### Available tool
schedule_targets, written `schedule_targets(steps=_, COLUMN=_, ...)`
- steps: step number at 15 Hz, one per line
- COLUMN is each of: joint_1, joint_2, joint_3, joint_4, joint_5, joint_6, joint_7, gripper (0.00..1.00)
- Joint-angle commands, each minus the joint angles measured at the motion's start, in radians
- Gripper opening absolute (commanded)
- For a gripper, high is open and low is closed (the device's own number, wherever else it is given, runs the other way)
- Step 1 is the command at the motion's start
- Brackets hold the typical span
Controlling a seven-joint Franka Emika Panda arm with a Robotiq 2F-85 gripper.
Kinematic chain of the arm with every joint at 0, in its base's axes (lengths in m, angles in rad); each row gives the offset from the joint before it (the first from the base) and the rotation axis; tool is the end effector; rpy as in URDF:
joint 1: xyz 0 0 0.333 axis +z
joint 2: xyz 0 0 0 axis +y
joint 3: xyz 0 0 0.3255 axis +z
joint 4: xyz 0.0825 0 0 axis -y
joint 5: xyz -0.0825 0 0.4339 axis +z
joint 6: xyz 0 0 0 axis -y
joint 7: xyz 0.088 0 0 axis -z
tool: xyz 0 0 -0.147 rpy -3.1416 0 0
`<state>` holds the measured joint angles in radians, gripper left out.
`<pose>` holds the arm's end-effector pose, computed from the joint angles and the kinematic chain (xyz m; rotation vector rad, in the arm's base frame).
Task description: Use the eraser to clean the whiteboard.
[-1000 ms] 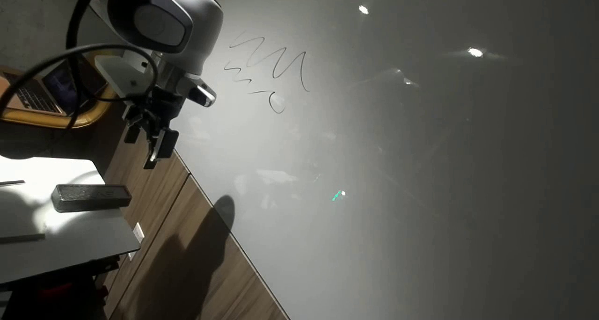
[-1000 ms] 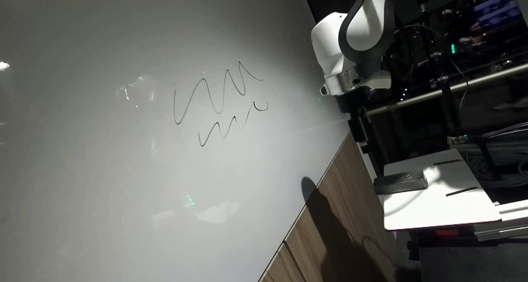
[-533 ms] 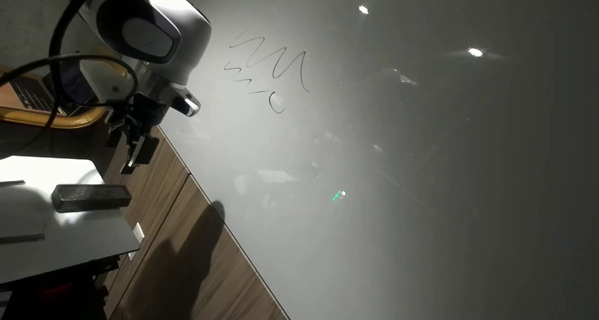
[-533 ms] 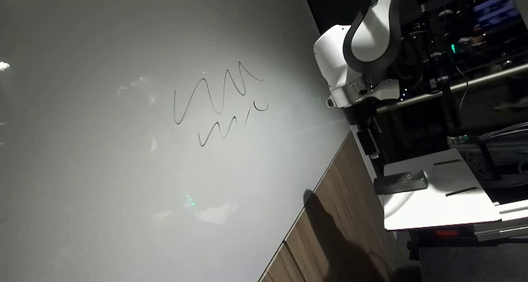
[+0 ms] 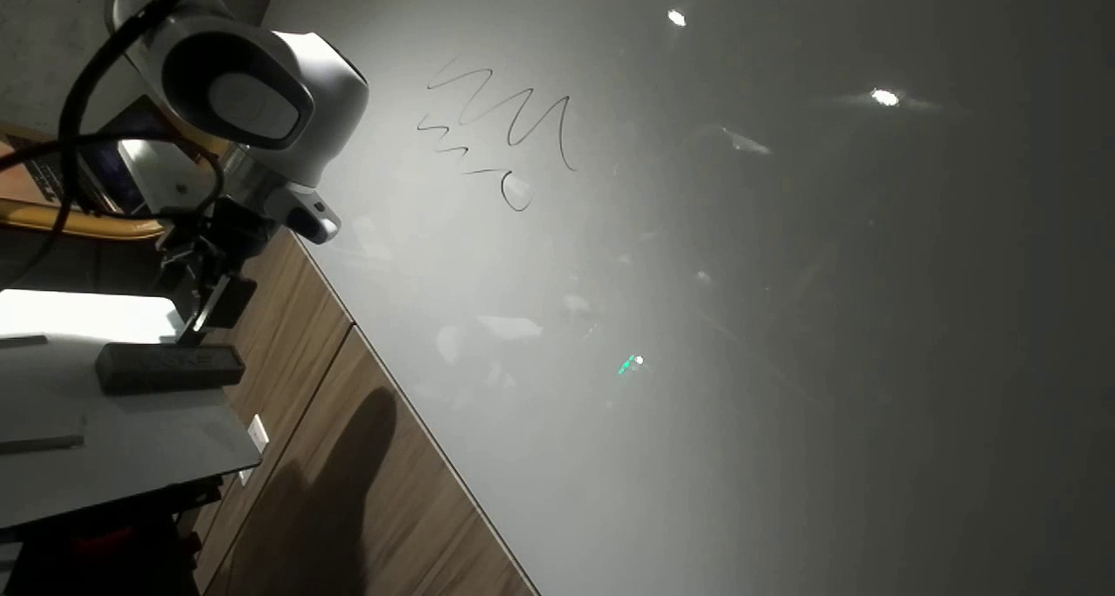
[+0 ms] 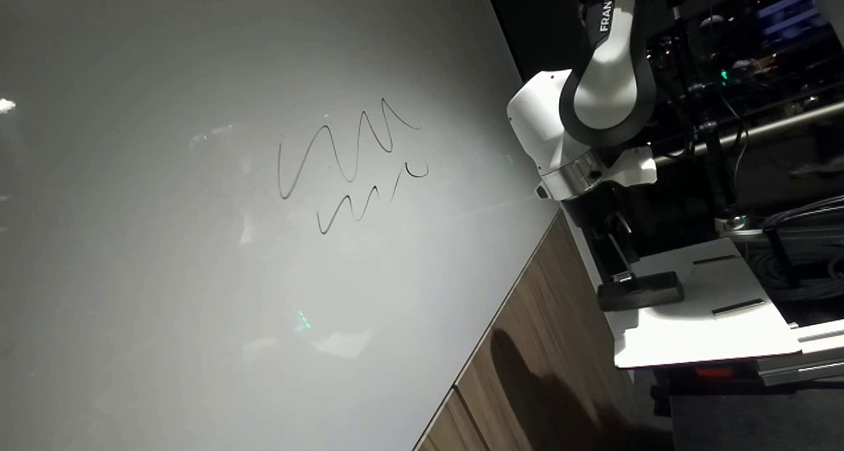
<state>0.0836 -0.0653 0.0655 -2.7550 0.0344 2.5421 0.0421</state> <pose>0.3859 0.0575 0.1505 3.1295 0.1201 -0.2325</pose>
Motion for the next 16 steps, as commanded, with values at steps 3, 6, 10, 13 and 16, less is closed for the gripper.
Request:
schedule_targets(steps=3, joint_1=-0.009, joint_2=0.024, joint_3=0.007, joint_4=0.001, joint_5=-0.067, joint_6=0.009, joint_7=0.074, gripper=1.00)
schedule_targets(steps=6, joint_1=-0.019, joint_2=0.031, joint_3=-0.004, joint_4=0.001, joint_5=-0.104, joint_6=0.014, joint_7=0.070, gripper=1.00)
schedule_targets(steps=10, joint_1=-0.048, joint_2=0.030, joint_3=-0.028, joint_4=0.001, joint_5=-0.130, joint_6=0.019, joint_7=0.044, gripper=1.00)
schedule_targets(steps=13, joint_1=-0.058, joint_2=0.028, joint_3=-0.034, joint_4=0.001, joint_5=-0.106, joint_6=0.023, joint_7=0.028, gripper=1.00)
schedule_targets(steps=16, joint_1=-0.043, joint_2=0.028, joint_3=-0.018, joint_4=0.001, joint_5=-0.084, joint_6=0.035, joint_7=0.035, gripper=1.00)
